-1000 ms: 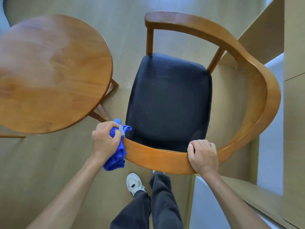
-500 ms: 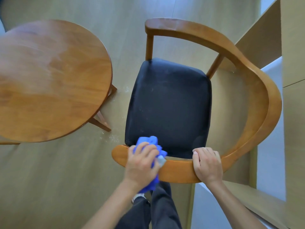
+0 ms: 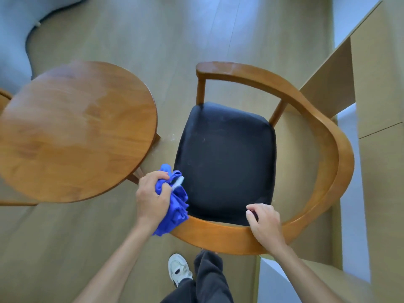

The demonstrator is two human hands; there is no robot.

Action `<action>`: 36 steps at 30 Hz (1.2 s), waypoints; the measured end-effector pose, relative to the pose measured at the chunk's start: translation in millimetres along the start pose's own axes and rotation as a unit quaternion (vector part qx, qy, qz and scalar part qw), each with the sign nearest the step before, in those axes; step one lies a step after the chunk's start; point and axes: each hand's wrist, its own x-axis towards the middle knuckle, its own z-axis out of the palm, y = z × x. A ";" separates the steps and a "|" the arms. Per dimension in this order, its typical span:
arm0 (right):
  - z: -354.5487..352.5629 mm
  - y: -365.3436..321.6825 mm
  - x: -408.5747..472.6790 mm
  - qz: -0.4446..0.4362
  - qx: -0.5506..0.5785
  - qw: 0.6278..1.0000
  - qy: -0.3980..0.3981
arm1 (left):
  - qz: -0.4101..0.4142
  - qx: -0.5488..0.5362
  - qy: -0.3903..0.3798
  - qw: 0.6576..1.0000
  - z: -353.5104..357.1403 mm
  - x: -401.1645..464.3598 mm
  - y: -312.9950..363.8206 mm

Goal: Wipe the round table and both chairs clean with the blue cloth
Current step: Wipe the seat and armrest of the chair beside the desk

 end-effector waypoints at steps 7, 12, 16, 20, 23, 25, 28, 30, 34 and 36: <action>-107.0 -142.8 13.3 -0.085 0.316 0.945 0.002 | 0.100 -0.093 -0.100 0.986 3.5 -8.1 116.0; -202.0 -166.5 36.9 -0.177 0.262 0.948 -0.028 | 0.149 -0.131 -0.193 0.961 -22.7 8.1 193.4; -259.8 -184.5 57.2 -0.092 0.412 0.898 -0.124 | 0.228 -0.123 -0.191 0.947 -44.1 17.2 238.1; -299.9 -200.6 71.9 -0.164 0.321 0.926 -0.109 | 0.279 -0.126 -0.213 0.928 -64.6 28.3 262.9; -324.7 -209.2 78.6 -0.208 0.258 0.933 -0.138 | 0.300 -0.132 -0.236 0.915 -78.9 37.8 270.6; -335.5 -215.6 80.9 -0.230 0.233 0.935 -0.133 | 0.311 -0.146 -0.255 0.904 -88.5 44.3 274.6; -346.8 -227.3 83.1 -0.252 0.205 0.943 -0.071 | 0.315 -0.185 -0.284 0.887 -101.1 50.7 283.0; -356.8 -238.3 83.1 -0.276 0.168 0.946 -0.024 | 0.305 -0.225 -0.297 0.876 -108.0 53.6 291.3; -375.4 -258.0 77.7 -0.312 0.130 0.940 0.036 | 0.307 -0.195 -0.250 0.897 -111.1 61.1 308.5; -381.3 -264.5 74.1 -0.323 0.114 0.938 0.057 | 0.318 -0.130 -0.197 0.918 -109.8 69.6 309.4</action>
